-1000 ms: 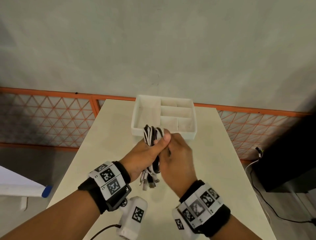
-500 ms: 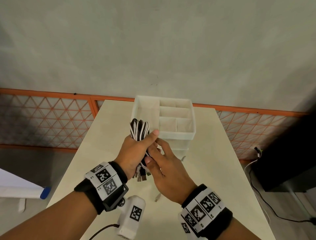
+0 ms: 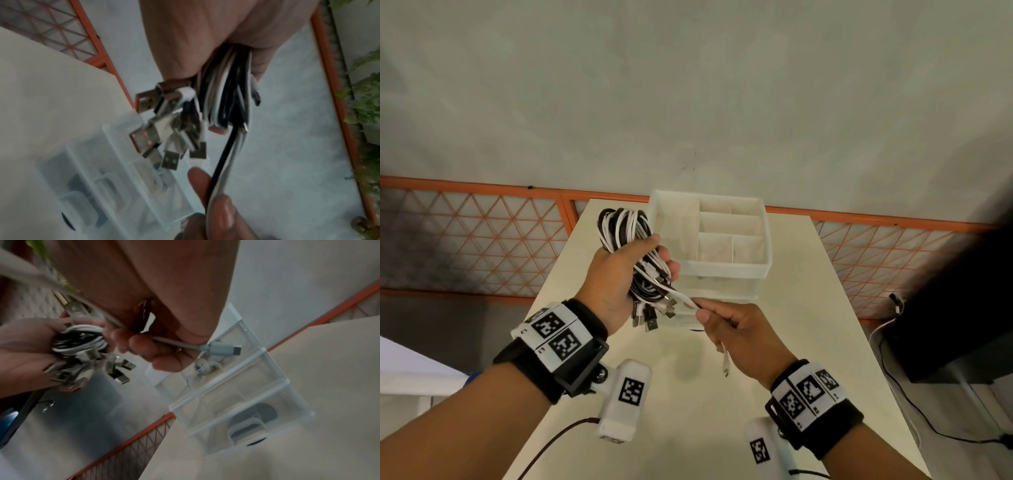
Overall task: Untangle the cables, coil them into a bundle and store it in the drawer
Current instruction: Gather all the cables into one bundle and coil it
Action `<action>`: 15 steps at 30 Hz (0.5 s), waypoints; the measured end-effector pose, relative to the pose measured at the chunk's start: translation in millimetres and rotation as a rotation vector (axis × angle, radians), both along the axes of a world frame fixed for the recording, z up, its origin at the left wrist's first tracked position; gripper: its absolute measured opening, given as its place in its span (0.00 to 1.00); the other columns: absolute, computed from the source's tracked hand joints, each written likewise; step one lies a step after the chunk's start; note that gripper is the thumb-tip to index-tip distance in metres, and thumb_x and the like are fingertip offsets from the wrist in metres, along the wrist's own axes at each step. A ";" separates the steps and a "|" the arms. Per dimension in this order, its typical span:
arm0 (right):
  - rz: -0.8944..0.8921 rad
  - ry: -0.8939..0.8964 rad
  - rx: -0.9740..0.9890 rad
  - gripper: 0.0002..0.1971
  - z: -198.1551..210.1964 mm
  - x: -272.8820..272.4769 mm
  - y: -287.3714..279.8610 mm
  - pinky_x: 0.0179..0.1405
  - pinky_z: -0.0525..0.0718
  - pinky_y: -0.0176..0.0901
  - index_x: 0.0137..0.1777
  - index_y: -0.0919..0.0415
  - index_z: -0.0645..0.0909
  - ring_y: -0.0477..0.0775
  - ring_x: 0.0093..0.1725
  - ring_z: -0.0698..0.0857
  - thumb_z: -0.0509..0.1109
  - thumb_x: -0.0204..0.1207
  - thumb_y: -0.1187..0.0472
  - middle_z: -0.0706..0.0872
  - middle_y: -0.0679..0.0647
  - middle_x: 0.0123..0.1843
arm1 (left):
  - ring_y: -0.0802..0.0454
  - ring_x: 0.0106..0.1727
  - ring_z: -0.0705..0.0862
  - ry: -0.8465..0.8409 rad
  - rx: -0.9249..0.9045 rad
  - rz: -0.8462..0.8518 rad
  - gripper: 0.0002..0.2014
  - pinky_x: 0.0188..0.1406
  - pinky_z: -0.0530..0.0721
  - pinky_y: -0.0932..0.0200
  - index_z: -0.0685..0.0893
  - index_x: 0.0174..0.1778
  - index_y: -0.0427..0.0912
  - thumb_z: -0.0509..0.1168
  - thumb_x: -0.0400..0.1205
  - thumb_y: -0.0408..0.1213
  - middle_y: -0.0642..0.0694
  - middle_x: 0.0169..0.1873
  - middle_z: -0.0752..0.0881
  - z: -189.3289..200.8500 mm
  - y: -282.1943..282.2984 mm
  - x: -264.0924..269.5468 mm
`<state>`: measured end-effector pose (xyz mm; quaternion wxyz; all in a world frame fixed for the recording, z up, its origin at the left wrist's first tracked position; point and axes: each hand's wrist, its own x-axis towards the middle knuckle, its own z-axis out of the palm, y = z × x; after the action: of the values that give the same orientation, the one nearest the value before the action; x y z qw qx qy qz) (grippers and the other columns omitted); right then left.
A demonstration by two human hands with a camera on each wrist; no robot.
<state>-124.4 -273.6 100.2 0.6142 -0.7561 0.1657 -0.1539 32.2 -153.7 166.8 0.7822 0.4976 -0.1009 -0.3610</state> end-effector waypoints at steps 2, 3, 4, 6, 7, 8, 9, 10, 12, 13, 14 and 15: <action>0.043 0.066 0.028 0.12 0.8 -1.5 -5.0 0.36 0.78 0.41 0.63 0.54 0.90 0.47 0.28 0.74 0.71 0.84 0.59 0.79 0.45 0.26 | 0.39 0.35 0.85 -0.049 0.006 -0.125 0.04 0.43 0.88 0.46 0.84 0.42 0.34 0.69 0.80 0.32 0.37 0.33 0.84 4.4 4.5 -1.3; 0.052 0.103 0.031 0.11 2.7 -2.2 -8.3 0.36 0.79 0.39 0.61 0.57 0.91 0.47 0.27 0.75 0.73 0.82 0.61 0.82 0.46 0.27 | 0.38 0.36 0.85 -0.107 0.057 -0.212 0.04 0.43 0.88 0.45 0.85 0.43 0.34 0.70 0.80 0.32 0.36 0.34 0.84 5.5 7.8 -1.8; 0.060 0.141 0.026 0.10 6.1 -2.7 -11.7 0.35 0.80 0.38 0.59 0.59 0.92 0.47 0.27 0.76 0.75 0.80 0.62 0.85 0.47 0.28 | 0.38 0.37 0.86 -0.198 0.144 -0.309 0.05 0.46 0.87 0.44 0.85 0.44 0.34 0.71 0.79 0.34 0.34 0.35 0.86 5.7 10.9 -2.7; 0.085 0.214 -0.044 0.07 14.9 -1.3 -18.5 0.35 0.81 0.37 0.51 0.56 0.94 0.48 0.28 0.79 0.79 0.75 0.65 0.90 0.49 0.32 | 0.40 0.41 0.87 -0.442 0.373 -0.515 0.09 0.50 0.85 0.46 0.88 0.45 0.35 0.74 0.78 0.39 0.38 0.37 0.89 3.3 14.0 -6.4; 0.107 0.250 -0.113 0.06 20.8 0.5 -20.2 0.35 0.82 0.36 0.45 0.52 0.94 0.47 0.28 0.81 0.81 0.73 0.65 0.91 0.47 0.31 | 0.46 0.43 0.88 -0.529 0.453 -0.592 0.08 0.52 0.85 0.49 0.89 0.45 0.39 0.74 0.78 0.41 0.44 0.37 0.91 0.4 13.6 -9.6; 0.131 0.281 -0.193 0.09 26.9 3.0 -20.7 0.35 0.82 0.35 0.39 0.47 0.93 0.43 0.28 0.82 0.81 0.72 0.64 0.90 0.44 0.29 | 0.53 0.43 0.88 -0.572 0.496 -0.644 0.04 0.51 0.85 0.54 0.89 0.44 0.44 0.74 0.78 0.40 0.52 0.36 0.91 -1.5 12.4 -15.1; 0.151 0.299 -0.270 0.12 32.6 5.5 -19.7 0.35 0.81 0.32 0.36 0.44 0.90 0.39 0.27 0.83 0.81 0.71 0.65 0.88 0.40 0.26 | 0.58 0.42 0.88 -0.585 0.509 -0.678 0.02 0.49 0.83 0.59 0.89 0.45 0.48 0.73 0.79 0.37 0.57 0.35 0.91 -3.4 10.5 -21.4; 0.162 0.301 -0.341 0.15 37.2 7.0 -18.1 0.33 0.79 0.29 0.33 0.41 0.88 0.36 0.27 0.83 0.81 0.71 0.65 0.86 0.36 0.25 | 0.60 0.43 0.89 -0.577 0.500 -0.691 0.06 0.48 0.82 0.61 0.89 0.47 0.49 0.72 0.79 0.33 0.58 0.36 0.91 -7.2 7.1 -26.7; 0.129 0.265 -0.408 0.15 42.4 9.1 -14.8 0.30 0.79 0.28 0.35 0.43 0.88 0.35 0.25 0.83 0.79 0.69 0.68 0.87 0.37 0.25 | 0.55 0.40 0.90 -0.491 0.469 -0.632 0.09 0.42 0.85 0.60 0.89 0.49 0.45 0.68 0.80 0.27 0.52 0.36 0.92 -15.1 1.5 -35.9; 0.080 0.236 -0.371 0.12 42.2 9.8 -13.9 0.29 0.81 0.32 0.41 0.48 0.89 0.38 0.25 0.84 0.79 0.68 0.69 0.90 0.42 0.29 | 0.52 0.36 0.90 -0.465 0.455 -0.589 0.08 0.37 0.86 0.58 0.88 0.47 0.41 0.66 0.80 0.26 0.46 0.35 0.91 -16.4 1.0 -40.0; 0.028 0.224 -0.321 0.14 42.1 9.6 -13.3 0.30 0.83 0.35 0.50 0.52 0.88 0.41 0.26 0.85 0.79 0.67 0.69 0.92 0.48 0.34 | 0.50 0.34 0.88 -0.449 0.449 -0.553 0.06 0.33 0.85 0.57 0.87 0.44 0.38 0.65 0.80 0.26 0.42 0.34 0.89 -18.5 -0.2 -41.2; -0.025 0.230 -0.284 0.19 40.8 9.8 -13.4 0.30 0.85 0.37 0.58 0.54 0.86 0.44 0.27 0.87 0.79 0.68 0.68 0.92 0.53 0.40 | 0.48 0.33 0.87 -0.431 0.454 -0.524 0.05 0.32 0.85 0.56 0.86 0.42 0.35 0.66 0.81 0.27 0.38 0.33 0.87 -20.2 -1.0 -41.1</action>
<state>-114.6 -287.1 141.1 0.4764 -0.8456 0.2208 -0.0959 -8.9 -154.7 146.6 0.4948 0.6795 -0.3037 -0.4486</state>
